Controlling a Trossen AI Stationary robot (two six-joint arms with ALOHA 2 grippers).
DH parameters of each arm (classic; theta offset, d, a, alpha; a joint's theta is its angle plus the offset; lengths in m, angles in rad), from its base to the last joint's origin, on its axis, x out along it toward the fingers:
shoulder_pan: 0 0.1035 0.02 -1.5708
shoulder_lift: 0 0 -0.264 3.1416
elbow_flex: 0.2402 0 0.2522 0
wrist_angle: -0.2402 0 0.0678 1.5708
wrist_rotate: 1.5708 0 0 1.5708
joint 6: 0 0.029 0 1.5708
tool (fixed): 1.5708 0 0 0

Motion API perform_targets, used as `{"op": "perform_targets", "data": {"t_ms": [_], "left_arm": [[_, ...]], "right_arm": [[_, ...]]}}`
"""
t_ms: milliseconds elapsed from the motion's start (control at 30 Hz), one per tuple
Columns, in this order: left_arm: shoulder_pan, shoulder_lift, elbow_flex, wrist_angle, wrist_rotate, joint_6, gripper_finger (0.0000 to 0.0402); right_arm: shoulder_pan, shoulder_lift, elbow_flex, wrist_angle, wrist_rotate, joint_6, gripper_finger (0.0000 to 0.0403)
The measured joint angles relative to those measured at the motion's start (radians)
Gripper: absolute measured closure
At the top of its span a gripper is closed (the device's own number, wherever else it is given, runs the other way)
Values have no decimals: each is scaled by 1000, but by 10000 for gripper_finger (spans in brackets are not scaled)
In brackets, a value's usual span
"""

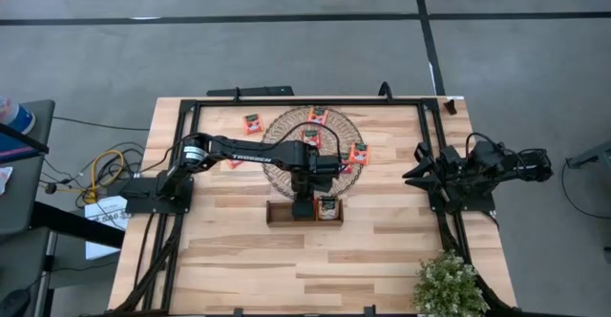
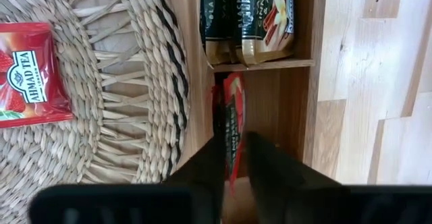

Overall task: Pick & Place Tea
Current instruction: Put the red tea bag into the middle section of the wooden organizer

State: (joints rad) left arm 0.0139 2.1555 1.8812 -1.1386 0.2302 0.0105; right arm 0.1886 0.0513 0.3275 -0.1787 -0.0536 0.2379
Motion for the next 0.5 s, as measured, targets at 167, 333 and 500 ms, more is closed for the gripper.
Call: {"op": "perform_targets", "data": {"t_ms": [167, 333, 500], "left_arm": [[0, -2, 0, -13, 0, -7, 296], [0, -51, 0, -74, 0, -78, 270], [0, -128, 1, -75, -1, -128, 264]], "right_arm": [[0, 0, 0, 0, 0, 0, 337], [0, 0, 0, 0, 0, 0, 337], [0, 0, 0, 0, 0, 0, 337]]}}
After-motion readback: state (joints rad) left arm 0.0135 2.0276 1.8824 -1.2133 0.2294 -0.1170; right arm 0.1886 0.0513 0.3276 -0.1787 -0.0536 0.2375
